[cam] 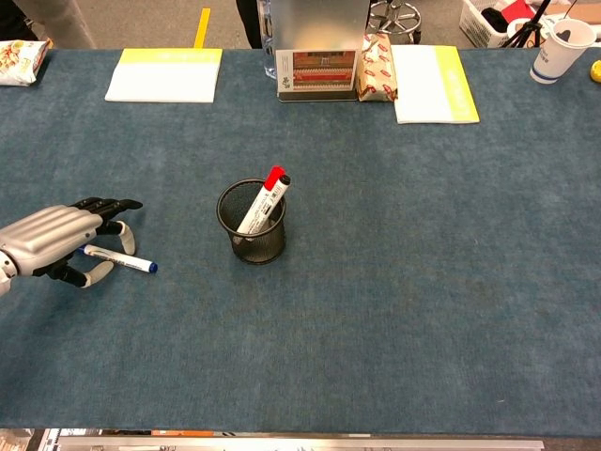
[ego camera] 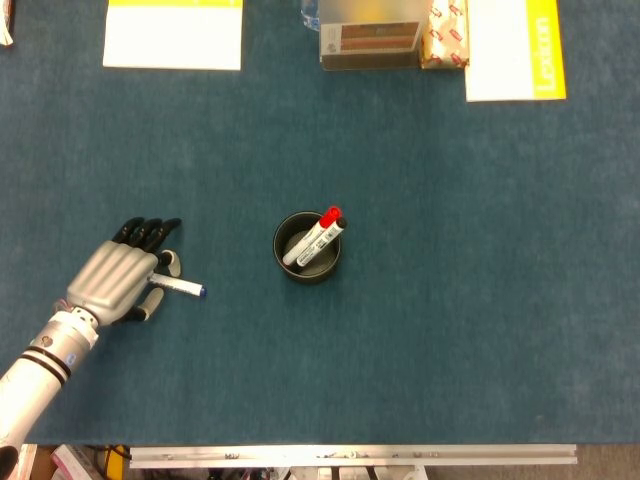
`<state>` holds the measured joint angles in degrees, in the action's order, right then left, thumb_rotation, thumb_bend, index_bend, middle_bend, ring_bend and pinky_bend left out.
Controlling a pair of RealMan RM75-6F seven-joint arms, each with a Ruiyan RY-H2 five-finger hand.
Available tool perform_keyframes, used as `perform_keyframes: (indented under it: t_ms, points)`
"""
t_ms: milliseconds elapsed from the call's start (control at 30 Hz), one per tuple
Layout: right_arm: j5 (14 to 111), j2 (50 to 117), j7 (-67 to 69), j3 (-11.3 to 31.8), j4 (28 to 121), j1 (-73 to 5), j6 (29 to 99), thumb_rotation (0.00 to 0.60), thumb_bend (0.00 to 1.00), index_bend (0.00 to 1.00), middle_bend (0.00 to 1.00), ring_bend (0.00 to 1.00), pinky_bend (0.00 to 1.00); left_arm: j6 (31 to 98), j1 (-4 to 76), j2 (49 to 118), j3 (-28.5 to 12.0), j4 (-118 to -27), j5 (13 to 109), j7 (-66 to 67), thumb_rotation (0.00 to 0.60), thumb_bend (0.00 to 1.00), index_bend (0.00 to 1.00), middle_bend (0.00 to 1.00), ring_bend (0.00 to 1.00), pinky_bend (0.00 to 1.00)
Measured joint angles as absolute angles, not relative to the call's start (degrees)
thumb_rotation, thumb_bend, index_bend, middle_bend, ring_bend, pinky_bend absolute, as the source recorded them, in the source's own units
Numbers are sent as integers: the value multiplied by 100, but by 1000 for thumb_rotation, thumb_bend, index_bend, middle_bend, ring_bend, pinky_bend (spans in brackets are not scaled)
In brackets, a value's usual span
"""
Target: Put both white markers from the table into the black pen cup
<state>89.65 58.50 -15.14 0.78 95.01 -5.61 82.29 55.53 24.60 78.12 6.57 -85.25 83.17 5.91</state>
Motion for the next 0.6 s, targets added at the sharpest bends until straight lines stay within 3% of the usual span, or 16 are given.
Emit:
perform_keyframes:
  t_ms: [600]
  points:
    - [8953, 5841, -1518, 84, 9513, -558, 8231, 600, 867, 568, 388, 256, 164, 6040, 2249, 8109, 769, -7915, 8821, 74, 600, 469, 376, 0, 0, 0]
